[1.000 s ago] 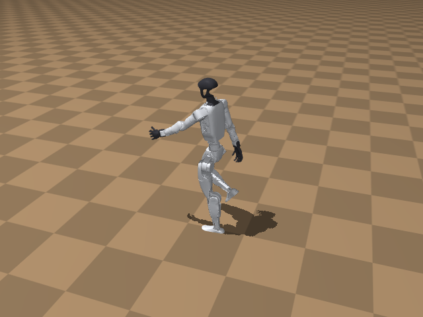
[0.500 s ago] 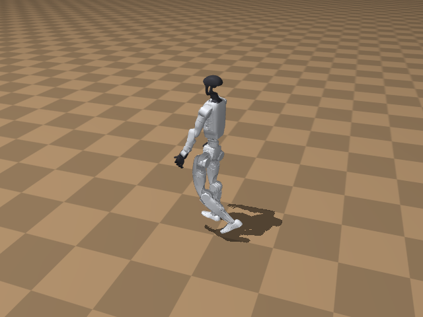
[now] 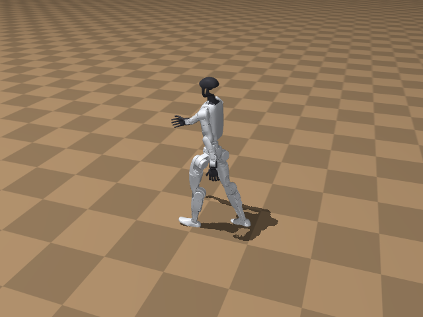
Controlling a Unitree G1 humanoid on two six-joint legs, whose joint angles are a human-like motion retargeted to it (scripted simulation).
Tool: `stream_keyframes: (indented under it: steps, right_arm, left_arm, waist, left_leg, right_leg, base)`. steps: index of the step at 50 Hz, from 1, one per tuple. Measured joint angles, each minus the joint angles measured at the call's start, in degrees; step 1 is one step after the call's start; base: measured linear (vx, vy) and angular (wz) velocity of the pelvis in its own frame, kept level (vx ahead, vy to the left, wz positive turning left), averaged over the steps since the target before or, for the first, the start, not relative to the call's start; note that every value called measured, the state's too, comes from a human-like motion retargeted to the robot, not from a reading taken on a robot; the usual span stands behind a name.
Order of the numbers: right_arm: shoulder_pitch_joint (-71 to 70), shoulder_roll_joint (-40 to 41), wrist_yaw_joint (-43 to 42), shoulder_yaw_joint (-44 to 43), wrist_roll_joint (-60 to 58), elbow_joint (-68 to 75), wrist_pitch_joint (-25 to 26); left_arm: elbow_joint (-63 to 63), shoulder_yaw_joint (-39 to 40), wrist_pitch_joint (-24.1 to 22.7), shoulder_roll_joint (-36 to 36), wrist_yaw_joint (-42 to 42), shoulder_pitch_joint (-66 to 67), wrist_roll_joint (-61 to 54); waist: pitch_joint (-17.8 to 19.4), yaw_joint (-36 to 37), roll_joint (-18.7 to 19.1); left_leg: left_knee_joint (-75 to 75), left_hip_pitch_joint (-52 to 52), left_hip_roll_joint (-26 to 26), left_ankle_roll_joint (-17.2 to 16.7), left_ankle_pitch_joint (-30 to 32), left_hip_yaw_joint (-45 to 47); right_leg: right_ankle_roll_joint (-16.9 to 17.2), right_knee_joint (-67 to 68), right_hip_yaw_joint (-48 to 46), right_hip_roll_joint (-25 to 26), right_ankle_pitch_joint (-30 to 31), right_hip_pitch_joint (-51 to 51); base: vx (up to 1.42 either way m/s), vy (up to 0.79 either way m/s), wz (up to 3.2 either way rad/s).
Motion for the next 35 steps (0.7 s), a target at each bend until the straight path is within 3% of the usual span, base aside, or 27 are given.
stream_keyframes:
  steps: [4, 7, 12, 17, 22, 26, 30, 32, 35]
  right_arm:
    - [16.48, 2.09, 5.03, -2.35, -7.67, 2.32, 3.55]
    - [30.09, 2.31, 9.15, -3.07, -10.37, 5.76, 5.94]
    - [48.12, 1.41, 12.91, -4.83, -13.67, 11.63, 12.51]
    - [64.14, 0.92, 17.66, -4.08, -11.80, 11.44, 13.04]
    - [73.26, 1.50, 21.44, -0.43, -11.28, 11.34, 13.03]
    - [73.12, 2.21, 22.25, 1.67, -11.72, 11.72, 13.43]
    - [67.16, 2.74, 19.27, 2.64, -10.54, 11.17, 13.17]
    - [61.91, 3.21, 16.85, 2.58, -12.11, 11.18, 14.04]
    - [52.15, 4.10, 14.80, 2.91, -14.97, 11.98, 14.62]
  left_arm:
    - [1.96, 0.91, -0.02, -0.17, 0.14, -14.17, -0.39]
    - [1.02, 0.76, 0.92, 1.28, 0.84, -26.74, 4.02]
    - [-4.25, 3.30, 5.95, 6.66, 4.26, -50.70, 8.66]
    - [-7.73, 0.59, 6.09, 11.36, 7.03, -68.96, 9.32]
    - [-9.95, -1.41, 5.49, 13.92, 7.22, -78.93, 8.90]
    - [-11.44, -0.99, 5.26, 13.41, 6.31, -80.37, 7.77]
    - [-13.96, -0.87, 3.71, 10.19, 6.74, -75.18, 2.67]
    - [-14.82, -0.75, 3.53, 8.14, 7.86, -70.69, 1.10]
    - [-14.34, -0.50, 3.62, 5.45, 6.83, -61.39, 4.71]
  waist:
    - [-1.42, -6.72, 2.89]
    - [-2.67, -12.53, 4.35]
    - [-1.38, -19.62, 4.16]
    - [-0.56, -27.53, 5.06]
    - [-1.55, -32.35, 5.65]
    - [-3.84, -32.37, 5.77]
    - [-5.23, -32.28, 5.50]
    - [-3.58, -32.14, 3.54]
    - [-2.22, -28.08, 0.86]
  left_leg:
    - [-1.14, 6.00, 0.63, -4.37, 3.27, -2.12]
    - [-1.14, 8.35, 0.84, -5.12, 2.03, -6.97]
    - [-1.14, 11.45, -0.44, -6.80, -1.07, -13.01]
    - [-1.14, 15.09, -0.35, -6.65, -3.04, -20.17]
    - [-1.14, 18.23, 0.37, -5.62, -4.47, -24.55]
    - [-0.65, 19.19, 0.03, -5.60, -5.32, -24.85]
    - [1.21, 20.83, -1.28, -5.95, -6.84, -26.15]
    - [2.31, 24.69, -3.14, -5.64, -7.22, -27.96]
    - [4.98, 29.12, -5.79, -3.94, -4.53, -27.68]
  right_leg:
    - [-2.89, 14.79, -4.68, 2.34, 7.45, -1.45]
    - [-6.53, 40.71, -10.92, 1.69, 12.06, -12.79]
    - [-12.37, 79.92, -13.59, -2.70, 2.44, -34.87]
    - [-12.93, 91.43, -15.30, -3.49, -2.74, -48.57]
    - [-12.23, 80.76, -16.84, -2.59, -4.11, -55.52]
    - [-11.43, 56.42, -18.30, -1.11, -3.18, -55.14]
    - [-8.31, 14.84, -22.68, 0.48, 3.83, -42.87]
    - [-5.30, -3.29, -22.44, 0.98, 9.52, -32.89]
    - [-2.35, -14.60, -20.58, 1.23, 18.54, -23.24]
  base:
    - [0.71, 0.34, 0.92]
    - [0.61, 0.28, 1.40]
    - [0.57, 0.17, 1.08]
    - [0.56, 0.08, 1.19]
    - [0.57, -0.05, 0.79]
    - [0.56, -0.10, 0.17]
    - [0.63, -0.12, 0.40]
    - [0.77, -0.17, 0.46]
    - [0.79, -0.20, -0.58]
